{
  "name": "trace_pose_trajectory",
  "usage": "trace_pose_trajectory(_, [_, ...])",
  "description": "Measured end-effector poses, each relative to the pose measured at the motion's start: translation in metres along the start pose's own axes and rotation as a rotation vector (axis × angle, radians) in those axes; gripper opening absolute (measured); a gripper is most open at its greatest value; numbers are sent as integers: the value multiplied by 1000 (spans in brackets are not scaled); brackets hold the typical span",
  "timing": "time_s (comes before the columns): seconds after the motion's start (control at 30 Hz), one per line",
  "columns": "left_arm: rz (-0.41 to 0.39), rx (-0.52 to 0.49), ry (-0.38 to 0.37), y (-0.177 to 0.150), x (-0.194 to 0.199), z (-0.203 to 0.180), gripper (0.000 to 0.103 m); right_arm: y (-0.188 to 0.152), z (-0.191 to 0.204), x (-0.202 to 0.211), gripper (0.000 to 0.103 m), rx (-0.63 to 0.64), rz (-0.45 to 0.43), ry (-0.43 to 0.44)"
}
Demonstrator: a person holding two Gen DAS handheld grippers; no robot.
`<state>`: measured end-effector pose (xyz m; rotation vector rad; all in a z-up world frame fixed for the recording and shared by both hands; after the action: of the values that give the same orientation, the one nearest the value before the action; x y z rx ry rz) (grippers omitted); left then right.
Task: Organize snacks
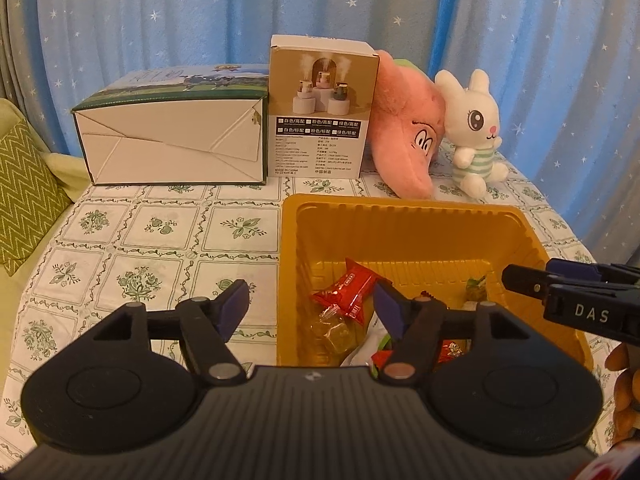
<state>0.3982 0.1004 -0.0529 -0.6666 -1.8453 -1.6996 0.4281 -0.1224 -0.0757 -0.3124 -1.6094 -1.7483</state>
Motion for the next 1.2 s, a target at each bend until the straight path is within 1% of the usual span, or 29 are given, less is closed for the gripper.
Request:
trace_pose_trajectory(0.27, [-20,-27,6,-7,9,-6,66,-2,-7,13,63,-31,-2,-2])
trace_pose_trajectory(0.57, [-9,-47,18,-15,22,-13,66,-12,-12,34,63,-60,-5,-4])
trace_pose_trajectory(0.67, [-5,-33,16,-19,31,-14,66,-18,-16,46,63,-76,-8,-2])
trace_pose_trajectory(0.83, [-8,-12,23,-32,57,-17,65,-27,-23,70,63,-112,-29,-11])
trace_pose_trajectory(0.93, [-6,-2,26,-42,74,-19,65,-35,-25,88,63,-138,-27,-1])
trace_pose_trajectory(1.2, [-17,8,19,-69,132,-29,65,-58,-19,148,63,-136,-25,-5])
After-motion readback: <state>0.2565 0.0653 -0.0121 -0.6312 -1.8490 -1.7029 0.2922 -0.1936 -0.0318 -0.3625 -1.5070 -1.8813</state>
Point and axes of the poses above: each gripper's, at about its wrist camera, not at the fingertips, and x roughly against the way its jaws point, z to its left, y to its top, the point moved 1 cm from there along -x, roughly the way its jaws point, and after that the axes turned 1 degree about z, right-handed, at the moved point
